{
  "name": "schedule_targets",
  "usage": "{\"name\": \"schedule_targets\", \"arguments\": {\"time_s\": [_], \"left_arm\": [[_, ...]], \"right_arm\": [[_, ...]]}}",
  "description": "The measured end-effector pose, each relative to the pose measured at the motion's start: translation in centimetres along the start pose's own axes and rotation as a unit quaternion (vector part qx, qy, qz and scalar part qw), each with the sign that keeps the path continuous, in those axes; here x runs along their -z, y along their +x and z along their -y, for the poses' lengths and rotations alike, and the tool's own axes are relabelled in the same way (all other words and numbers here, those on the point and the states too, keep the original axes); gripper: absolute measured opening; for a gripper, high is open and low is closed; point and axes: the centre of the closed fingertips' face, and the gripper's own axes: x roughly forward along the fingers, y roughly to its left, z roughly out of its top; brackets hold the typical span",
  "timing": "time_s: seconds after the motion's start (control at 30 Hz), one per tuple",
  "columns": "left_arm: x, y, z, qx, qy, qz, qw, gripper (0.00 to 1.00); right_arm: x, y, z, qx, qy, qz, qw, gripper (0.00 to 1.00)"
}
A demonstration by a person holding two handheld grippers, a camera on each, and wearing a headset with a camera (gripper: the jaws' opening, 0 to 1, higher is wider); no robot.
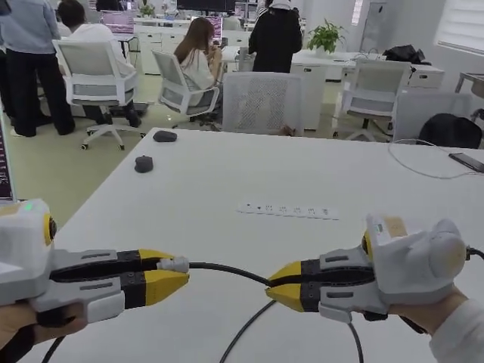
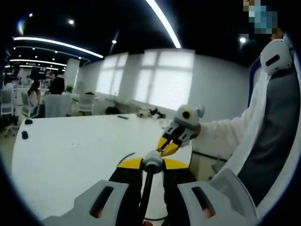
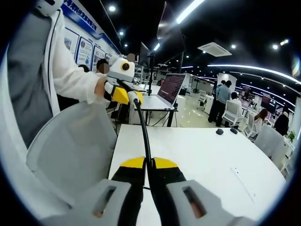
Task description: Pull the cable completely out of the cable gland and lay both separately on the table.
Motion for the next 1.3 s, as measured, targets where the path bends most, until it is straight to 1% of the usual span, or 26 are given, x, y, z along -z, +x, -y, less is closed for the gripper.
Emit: {"name": "schedule_targets", "arguments": {"time_s": [0.1, 0.43, 0.5, 0.53, 0.57, 0.6, 0.67, 0.73, 0.8, 0.93, 1.0, 1.17, 1.3], "left_arm": [[0.1, 0.0, 0.0, 0.001, 0.002, -0.003, 1.0, 0.16], [0.1, 0.3, 0.1, 0.003, 0.007, -0.007, 0.9999, 0.16], [0.1, 0.3, 0.1, 0.002, 0.007, -0.006, 1.0, 0.16], [0.0, 0.3, 0.1, 0.002, 0.008, -0.005, 1.0, 0.16], [0.0, 0.3, 0.1, 0.002, 0.008, -0.004, 1.0, 0.16], [-0.1, 0.4, 0.1, 0.003, 0.008, -0.004, 1.0, 0.16], [-0.2, 0.4, 0.2, 0.005, 0.008, -0.001, 1.0, 0.16], [-0.3, 0.6, 0.2, 0.006, 0.009, 0.001, 0.9999, 0.16], [-0.3, 0.8, 0.4, 0.009, 0.011, -0.001, 0.9999, 0.16], [0.2, 1.4, 0.6, 0.013, 0.015, -0.01, 0.9998, 0.16], [0.2, 1.6, 0.7, 0.016, 0.017, -0.01, 0.9997, 0.16], [0.1, 2.0, 1.1, 0.027, 0.017, -0.007, 0.9995, 0.16], [0.4, 2.4, 1.6, 0.038, 0.017, -0.011, 0.9991, 0.16]], "right_arm": [[0.1, -0.1, -0.1, 0.0, 0.003, 0.001, 1.0, 0.04], [0.3, -0.1, 0.0, 0.005, 0.007, -0.003, 1.0, 0.04], [0.3, -0.1, -0.1, 0.002, 0.005, -0.006, 1.0, 0.04], [0.4, -0.1, -0.2, 0.0, 0.007, -0.007, 1.0, 0.05], [0.3, 0.0, -0.1, -0.001, 0.017, -0.007, 0.9998, 0.07], [0.2, 0.0, 0.1, 0.002, 0.021, -0.005, 0.9998, 0.12], [0.0, 0.1, 0.5, 0.009, 0.019, -0.002, 0.9998, 0.16], [-0.6, 0.3, 0.7, 0.012, 0.012, -0.002, 0.9998, 0.18], [-1.6, 0.6, 0.6, 0.008, 0.003, 0.006, 0.9999, 0.17], [-3.6, 1.4, 0.2, -0.007, -0.015, 0.019, 0.9997, 0.15], [-4.4, 1.9, -0.2, -0.018, -0.027, 0.025, 0.9992, 0.15], [-5.1, 3.0, -0.7, -0.031, -0.048, 0.02, 0.9982, 0.16], [-5.5, 3.6, -1.3, -0.045, -0.059, 0.019, 0.997, 0.14]]}}
